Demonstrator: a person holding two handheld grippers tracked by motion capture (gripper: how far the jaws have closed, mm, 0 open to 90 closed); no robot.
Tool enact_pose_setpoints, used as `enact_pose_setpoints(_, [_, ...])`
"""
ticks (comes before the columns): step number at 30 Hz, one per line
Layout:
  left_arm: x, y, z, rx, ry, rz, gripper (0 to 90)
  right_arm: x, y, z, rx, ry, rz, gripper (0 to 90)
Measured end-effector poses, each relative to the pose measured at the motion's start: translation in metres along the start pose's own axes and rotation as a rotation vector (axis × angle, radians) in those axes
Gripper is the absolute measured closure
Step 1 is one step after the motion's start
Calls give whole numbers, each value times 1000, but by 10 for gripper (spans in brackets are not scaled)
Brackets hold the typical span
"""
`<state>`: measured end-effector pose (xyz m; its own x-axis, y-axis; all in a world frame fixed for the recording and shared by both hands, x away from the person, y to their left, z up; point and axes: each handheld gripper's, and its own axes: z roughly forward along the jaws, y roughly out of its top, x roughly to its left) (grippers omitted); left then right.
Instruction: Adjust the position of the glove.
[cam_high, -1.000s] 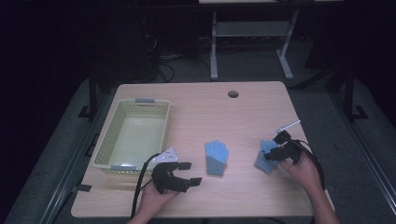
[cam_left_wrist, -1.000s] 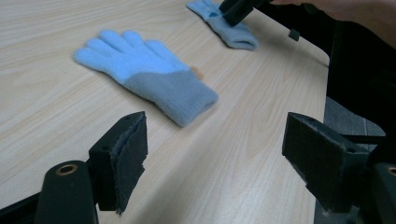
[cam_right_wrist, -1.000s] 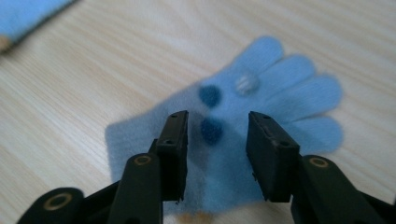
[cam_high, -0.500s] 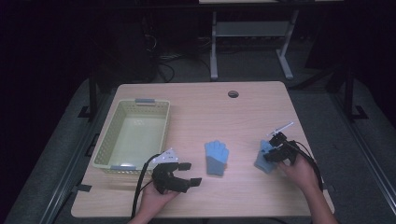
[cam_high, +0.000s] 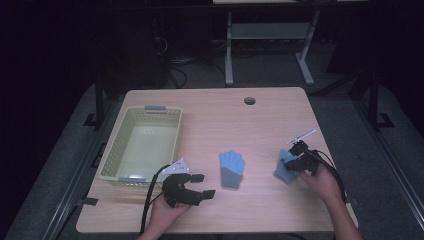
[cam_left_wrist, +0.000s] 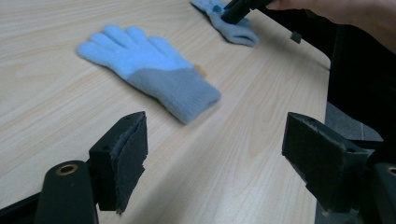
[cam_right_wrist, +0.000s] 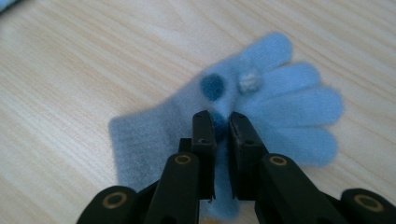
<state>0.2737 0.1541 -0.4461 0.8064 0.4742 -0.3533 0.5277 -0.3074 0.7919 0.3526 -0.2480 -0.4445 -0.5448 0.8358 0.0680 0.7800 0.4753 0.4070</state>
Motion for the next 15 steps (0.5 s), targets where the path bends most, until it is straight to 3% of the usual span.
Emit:
enact_pose_setpoints(7, [0, 0, -1, -4, 0, 1, 221, -2, -2, -7, -24, 14, 5, 838])
enact_pose_setpoints(15, [-2, 0, -1, -14, -2, -5, 219, 10, 5, -33, -79, 4, -51, 838])
